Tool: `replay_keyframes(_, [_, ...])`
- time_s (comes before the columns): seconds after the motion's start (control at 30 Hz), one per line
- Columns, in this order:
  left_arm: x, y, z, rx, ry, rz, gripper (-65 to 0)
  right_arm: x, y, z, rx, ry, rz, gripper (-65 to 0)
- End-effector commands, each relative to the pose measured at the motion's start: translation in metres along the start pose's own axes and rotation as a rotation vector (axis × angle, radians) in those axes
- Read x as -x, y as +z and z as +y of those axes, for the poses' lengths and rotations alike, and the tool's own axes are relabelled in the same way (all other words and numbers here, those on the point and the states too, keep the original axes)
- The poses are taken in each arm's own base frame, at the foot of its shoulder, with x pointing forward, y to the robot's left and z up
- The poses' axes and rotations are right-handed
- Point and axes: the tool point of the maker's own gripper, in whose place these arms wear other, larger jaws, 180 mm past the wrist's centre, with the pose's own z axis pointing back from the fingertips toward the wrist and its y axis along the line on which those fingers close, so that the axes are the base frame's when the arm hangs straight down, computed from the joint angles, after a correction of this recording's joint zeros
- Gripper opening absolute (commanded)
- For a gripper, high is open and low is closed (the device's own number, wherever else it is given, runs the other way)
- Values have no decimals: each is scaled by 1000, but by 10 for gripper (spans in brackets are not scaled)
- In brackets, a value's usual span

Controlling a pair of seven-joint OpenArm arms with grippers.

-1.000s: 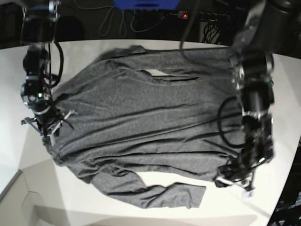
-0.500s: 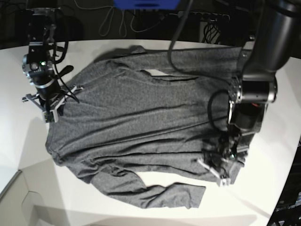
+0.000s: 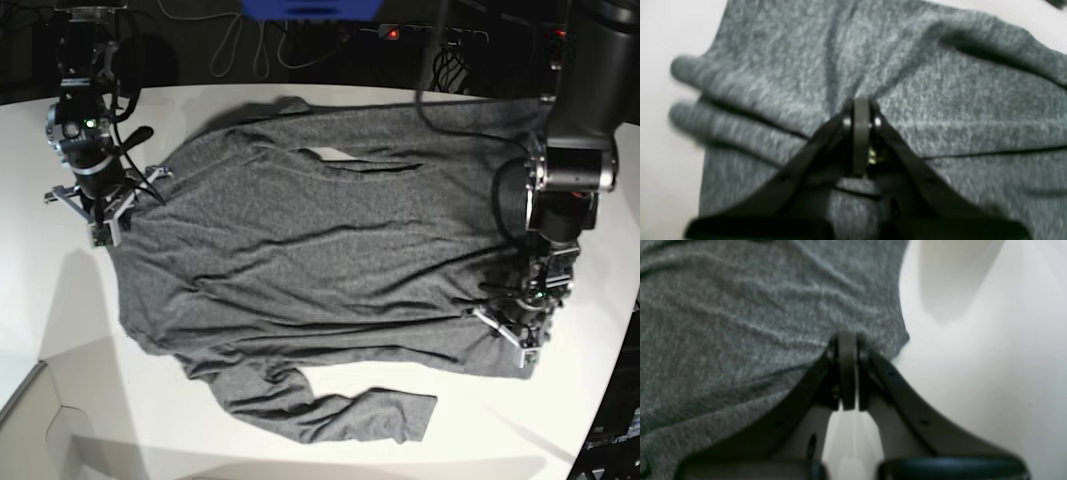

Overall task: Layout the t-shirt on the table in an organized manner, then fold the t-shirt properly
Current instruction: 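Grasp the side edges with both grippers and pull them apart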

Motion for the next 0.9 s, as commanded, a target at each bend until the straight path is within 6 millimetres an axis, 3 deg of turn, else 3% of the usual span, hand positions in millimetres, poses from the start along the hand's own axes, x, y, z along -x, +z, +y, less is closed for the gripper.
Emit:
replay_keyframes(0.0, [-22,-1,-2,2,-6,-32,-649,-15,2,-7,17,10,-51,-650])
replay_keyframes(0.2, [-45,-3,-10,15,-3,-71,-649,-15,2,-4,9,12,-50,-650])
replay_keyframes(0.47, [-98,1,-37,66,-21,-193,-649,3,-1,0,-3,5,-4,-650])
replay_keyframes(0.57, [-112,6,-39,93,80,-199,-649,13,-4,6,-18,1,22,-650])
replay_keyframes(0.67, [-100,16,-18,106,200,-128,-649,26,-7,21,-57,11,56,-650])
replay_keyframes(0.73, [-97,27,-12,126,230,-114,-650,31,-6,23,-63,10,63,-650])
replay_keyframes(0.87, [-70,58,-4,157,242,-103,-650,42,-8,30,-72,-15,91,-650])
